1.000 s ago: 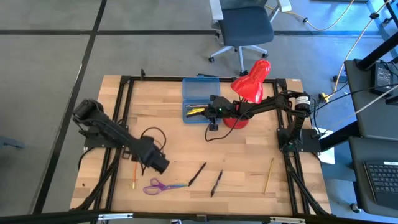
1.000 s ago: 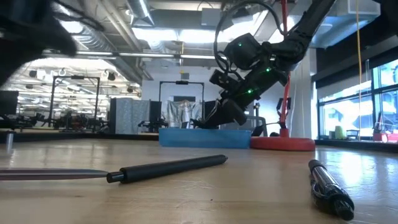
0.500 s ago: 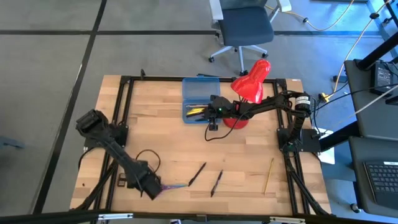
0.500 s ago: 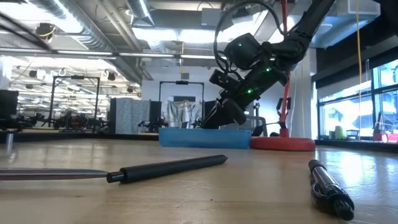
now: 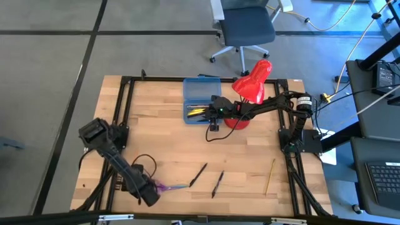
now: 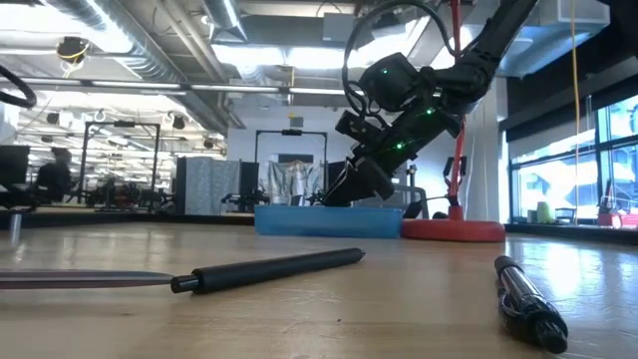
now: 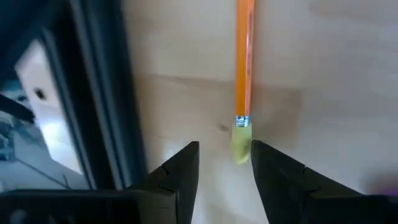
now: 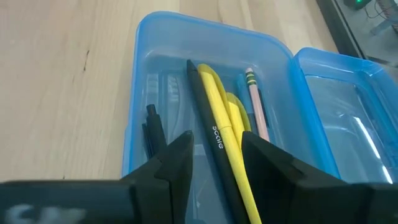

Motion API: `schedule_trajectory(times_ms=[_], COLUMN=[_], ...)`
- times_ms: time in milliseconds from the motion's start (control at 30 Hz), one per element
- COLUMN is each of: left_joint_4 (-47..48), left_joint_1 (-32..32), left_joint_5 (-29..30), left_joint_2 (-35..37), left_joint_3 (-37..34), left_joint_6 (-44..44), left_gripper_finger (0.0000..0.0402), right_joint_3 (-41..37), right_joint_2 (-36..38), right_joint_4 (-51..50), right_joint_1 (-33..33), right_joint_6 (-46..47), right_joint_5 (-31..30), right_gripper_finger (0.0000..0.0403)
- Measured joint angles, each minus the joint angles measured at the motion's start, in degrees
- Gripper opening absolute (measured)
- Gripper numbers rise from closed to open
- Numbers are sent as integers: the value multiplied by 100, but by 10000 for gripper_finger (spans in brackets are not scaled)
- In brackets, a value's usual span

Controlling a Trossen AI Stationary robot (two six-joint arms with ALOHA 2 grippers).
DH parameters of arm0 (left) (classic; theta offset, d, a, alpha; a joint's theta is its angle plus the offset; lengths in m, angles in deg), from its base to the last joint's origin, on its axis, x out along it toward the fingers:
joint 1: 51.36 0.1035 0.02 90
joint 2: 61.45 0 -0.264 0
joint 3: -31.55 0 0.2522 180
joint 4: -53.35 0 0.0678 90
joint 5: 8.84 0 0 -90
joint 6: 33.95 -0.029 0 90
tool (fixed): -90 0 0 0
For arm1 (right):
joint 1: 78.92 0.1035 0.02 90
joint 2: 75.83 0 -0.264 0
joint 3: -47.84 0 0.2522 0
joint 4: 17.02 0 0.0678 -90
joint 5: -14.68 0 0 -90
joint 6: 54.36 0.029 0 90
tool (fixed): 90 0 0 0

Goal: Pick & place school supplies into a supply box
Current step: Put the orange pencil into the blue supply box

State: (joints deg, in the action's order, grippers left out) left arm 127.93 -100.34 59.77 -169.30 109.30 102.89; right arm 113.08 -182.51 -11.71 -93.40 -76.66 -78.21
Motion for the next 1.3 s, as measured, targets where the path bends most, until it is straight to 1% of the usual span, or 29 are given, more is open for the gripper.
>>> schedule_trajectory(times_ms=[100,267,467,667,833,1033,1200,1300], left_joint_4=[178,-47,-653,-701,-757,-720,-346,-219], left_joint_1=[-91,-127,-167,-158,-153,-154,-156,-154], left_joint_5=[291,619,611,523,565,578,648,793], left_joint_2=[0,1,94,127,214,219,201,281], left_joint_3=[-4,-23,-460,-532,-573,-553,-297,-221], left_joint_6=[14,-44,-44,-107,-271,-307,-311,-309], left_gripper_finger=[135,124,104,80,55,31,28,28], right_joint_3=[0,0,0,0,0,0,45,109], right_joint_2=[0,0,0,0,0,0,13,80], right_joint_4=[-2,-2,-7,-27,-22,-21,-36,-75], right_joint_1=[0,-1,0,0,-2,0,9,27], right_joint_6=[0,0,0,-2,-2,-22,-26,-24], right_joint_5=[0,-1,0,0,-2,-2,-2,-2], right_gripper_finger=[142,142,142,142,142,142,142,142])
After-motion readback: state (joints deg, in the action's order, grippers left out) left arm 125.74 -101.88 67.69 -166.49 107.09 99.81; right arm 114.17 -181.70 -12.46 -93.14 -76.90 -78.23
